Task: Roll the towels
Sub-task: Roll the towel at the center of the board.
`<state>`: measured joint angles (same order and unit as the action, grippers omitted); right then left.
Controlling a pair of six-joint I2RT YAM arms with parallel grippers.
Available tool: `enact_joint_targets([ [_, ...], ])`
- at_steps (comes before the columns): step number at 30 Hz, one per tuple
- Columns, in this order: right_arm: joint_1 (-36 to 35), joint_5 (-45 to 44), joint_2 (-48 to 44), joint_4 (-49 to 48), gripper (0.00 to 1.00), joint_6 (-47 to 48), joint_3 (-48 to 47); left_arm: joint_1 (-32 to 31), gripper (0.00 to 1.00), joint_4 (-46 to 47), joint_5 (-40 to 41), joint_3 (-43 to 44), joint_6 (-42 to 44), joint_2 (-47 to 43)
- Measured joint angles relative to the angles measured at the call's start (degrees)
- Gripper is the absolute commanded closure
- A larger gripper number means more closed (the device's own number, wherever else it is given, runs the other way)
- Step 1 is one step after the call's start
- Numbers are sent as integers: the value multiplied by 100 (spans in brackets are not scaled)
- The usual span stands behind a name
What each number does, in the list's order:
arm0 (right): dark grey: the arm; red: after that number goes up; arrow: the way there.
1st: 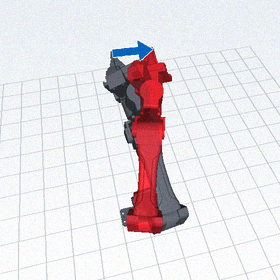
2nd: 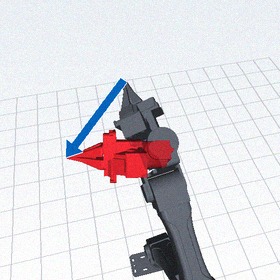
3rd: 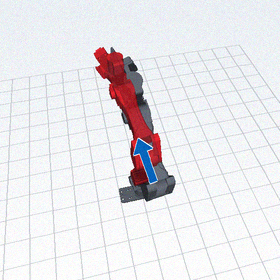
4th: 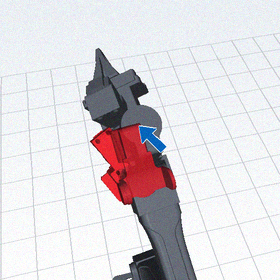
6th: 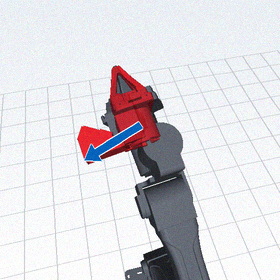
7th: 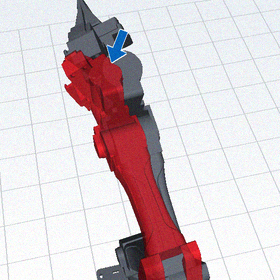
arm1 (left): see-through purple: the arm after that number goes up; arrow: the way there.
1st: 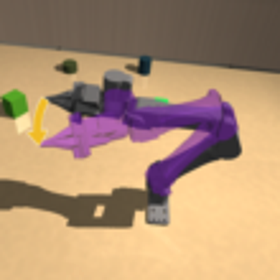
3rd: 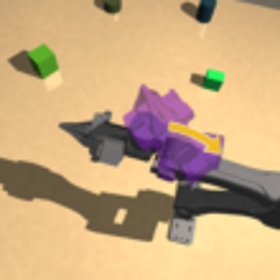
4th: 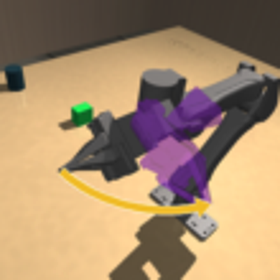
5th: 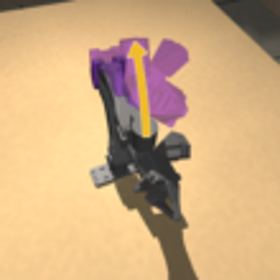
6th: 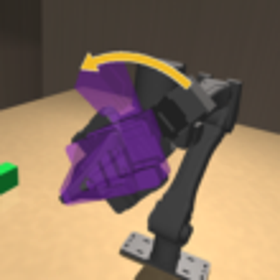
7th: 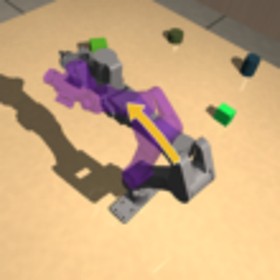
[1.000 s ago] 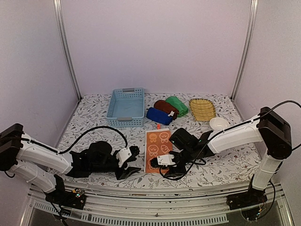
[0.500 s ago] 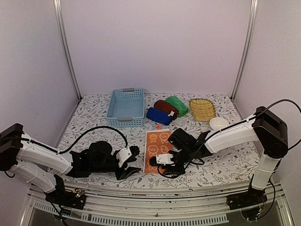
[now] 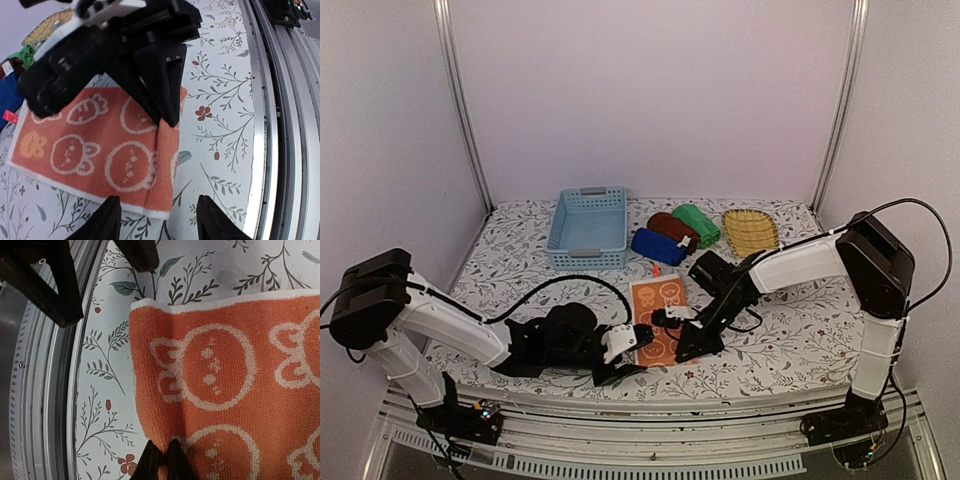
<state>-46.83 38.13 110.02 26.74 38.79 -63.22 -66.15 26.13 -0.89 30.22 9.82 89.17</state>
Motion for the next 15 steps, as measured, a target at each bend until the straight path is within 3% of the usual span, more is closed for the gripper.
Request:
enact_joint_targets([
  [7,240,901,531,647,91,107,-358,-136,48,155,-136,894,505,1154],
  [11,404,1294,763,929,91,140,-505,-146,48,229,-240,1027,649,1462],
  [15,549,1624,1025,1281,91,216,-728,-149,55,264,-254,1034,704,1633],
])
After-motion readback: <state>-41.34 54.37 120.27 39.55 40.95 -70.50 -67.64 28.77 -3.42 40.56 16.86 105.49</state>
